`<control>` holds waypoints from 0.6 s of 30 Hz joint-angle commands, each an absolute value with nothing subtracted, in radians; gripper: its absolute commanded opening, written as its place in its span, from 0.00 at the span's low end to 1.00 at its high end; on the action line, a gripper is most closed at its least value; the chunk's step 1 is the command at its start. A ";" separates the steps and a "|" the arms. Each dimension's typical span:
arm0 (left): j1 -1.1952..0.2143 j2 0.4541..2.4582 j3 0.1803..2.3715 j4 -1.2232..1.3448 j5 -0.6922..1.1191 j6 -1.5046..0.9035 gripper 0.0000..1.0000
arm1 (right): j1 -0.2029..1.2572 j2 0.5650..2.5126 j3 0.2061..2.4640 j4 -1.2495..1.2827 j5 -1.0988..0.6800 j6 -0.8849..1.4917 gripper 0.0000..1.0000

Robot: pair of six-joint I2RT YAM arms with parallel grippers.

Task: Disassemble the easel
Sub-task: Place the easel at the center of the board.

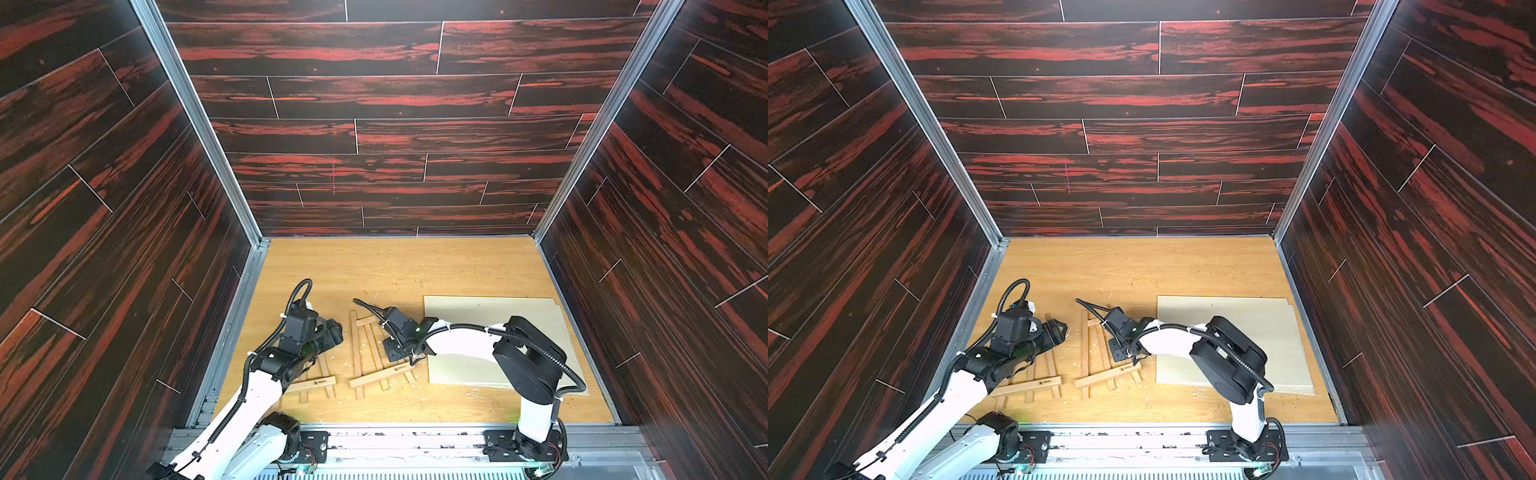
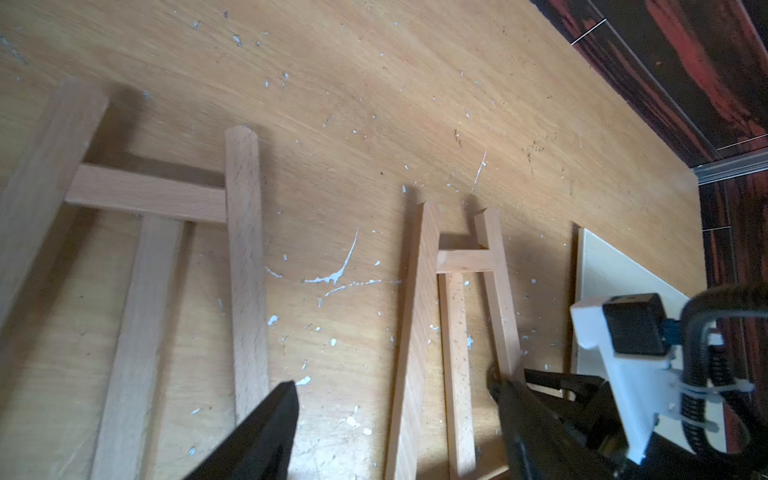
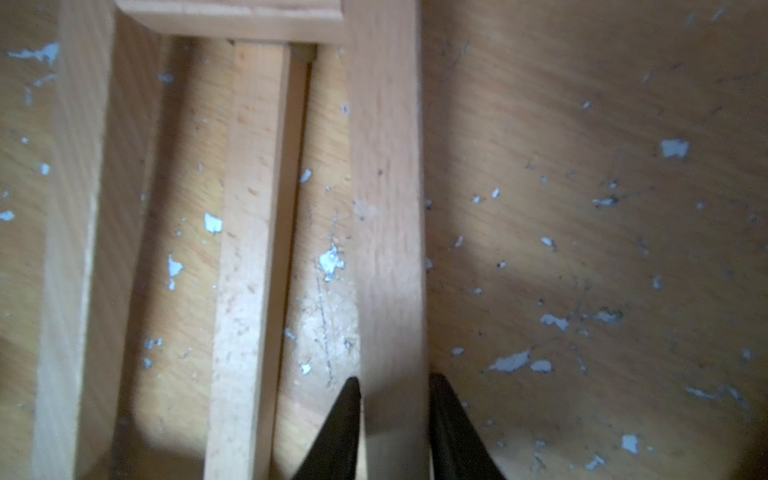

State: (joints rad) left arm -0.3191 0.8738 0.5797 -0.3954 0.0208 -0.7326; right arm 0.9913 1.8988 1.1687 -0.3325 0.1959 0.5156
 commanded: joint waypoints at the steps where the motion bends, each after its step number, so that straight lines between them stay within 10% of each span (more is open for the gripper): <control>1: -0.313 0.850 0.607 -0.435 0.000 -0.710 0.80 | 0.997 1.911 1.196 -0.378 0.212 0.528 0.39; 18: -0.268 0.851 0.621 -0.466 -0.216 -0.466 0.98 | 0.916 1.520 1.019 -0.246 0.236 0.418 0.84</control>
State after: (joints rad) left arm -0.2840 0.8589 0.6025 -0.4564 -0.1276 -0.5510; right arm 0.9558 1.6146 1.0840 -0.3191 0.2447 0.4633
